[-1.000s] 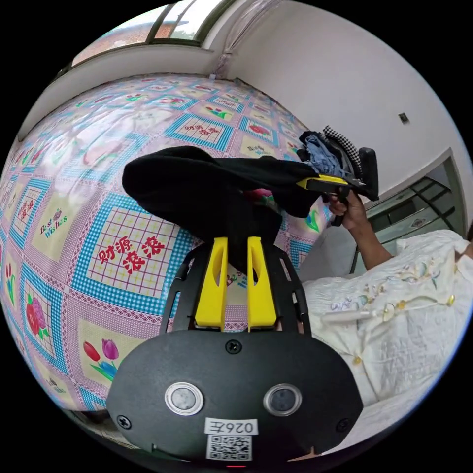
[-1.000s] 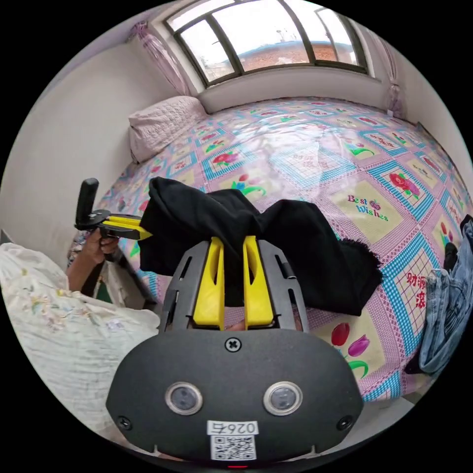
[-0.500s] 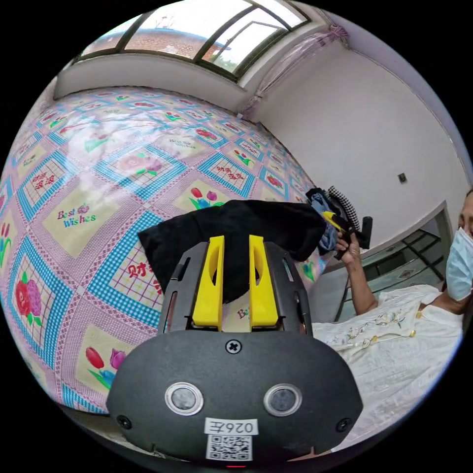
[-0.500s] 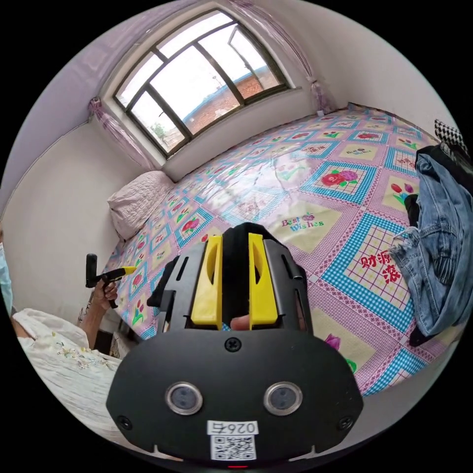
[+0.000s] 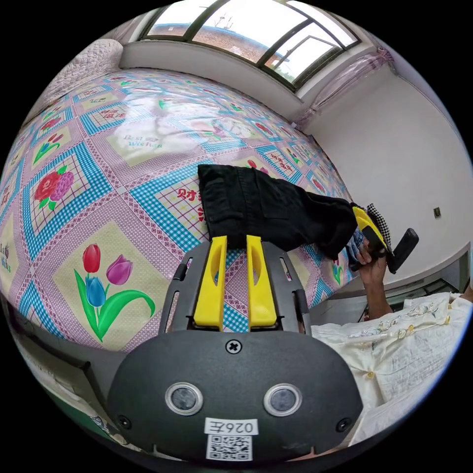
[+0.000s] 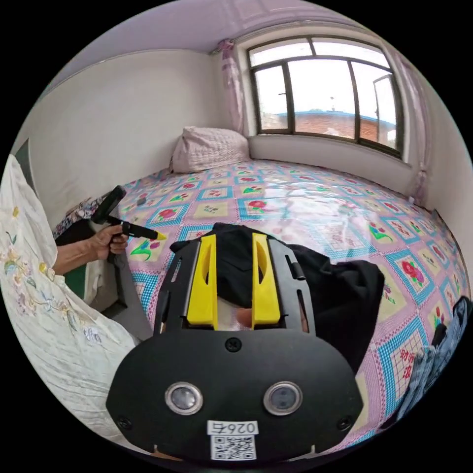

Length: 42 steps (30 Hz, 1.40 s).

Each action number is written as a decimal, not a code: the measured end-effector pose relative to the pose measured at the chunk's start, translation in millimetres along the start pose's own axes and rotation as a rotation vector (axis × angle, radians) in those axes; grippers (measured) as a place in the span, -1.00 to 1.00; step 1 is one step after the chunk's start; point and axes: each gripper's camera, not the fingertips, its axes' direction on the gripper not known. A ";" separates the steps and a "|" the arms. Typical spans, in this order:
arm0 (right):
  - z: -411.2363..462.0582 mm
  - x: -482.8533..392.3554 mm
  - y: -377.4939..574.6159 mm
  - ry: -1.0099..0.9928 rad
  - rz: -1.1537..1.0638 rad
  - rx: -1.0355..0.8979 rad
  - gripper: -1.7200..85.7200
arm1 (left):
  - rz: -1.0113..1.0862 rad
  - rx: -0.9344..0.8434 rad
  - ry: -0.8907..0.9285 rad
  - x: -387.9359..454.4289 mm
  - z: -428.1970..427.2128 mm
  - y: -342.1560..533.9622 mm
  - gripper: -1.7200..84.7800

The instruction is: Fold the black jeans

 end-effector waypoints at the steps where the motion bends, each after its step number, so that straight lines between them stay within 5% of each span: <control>1: 21.6 -21.2 -5.1 -0.016 -0.068 -0.029 -0.78 | -0.014 -0.003 0.006 -4.2 -1.7 4.8 -0.72; 7: 114.8 -111.8 -18.3 -0.110 -0.326 -0.161 -0.72 | -0.071 0.004 -0.029 -26.1 -21.5 36.7 -0.70; 16: 236.1 -195.1 -2.3 0.128 -0.677 -0.386 -0.77 | -0.149 0.023 0.006 -52.4 -38.9 68.3 -0.67; 23: 166.3 -50.0 -47.4 -0.230 -0.040 -0.254 -0.94 | -0.116 0.014 0.056 -50.2 -29.5 58.3 -0.59; 29: 99.4 58.6 -33.1 -0.335 0.254 -0.100 -0.95 | -0.043 -0.083 0.122 -26.8 15.5 28.8 -0.47; 33: 51.1 90.6 -15.4 -0.361 0.329 0.002 -0.95 | -0.082 -0.062 0.076 -17.7 16.2 21.5 -0.50; 37: -5.9 113.3 -0.5 -0.363 0.376 0.109 -0.96 | -0.177 -0.098 0.101 -20.5 22.0 19.6 -0.82; 42: -88.2 119.4 -4.1 -0.276 0.334 0.198 -0.96 | -0.152 0.121 0.188 12.0 -35.7 29.0 -0.86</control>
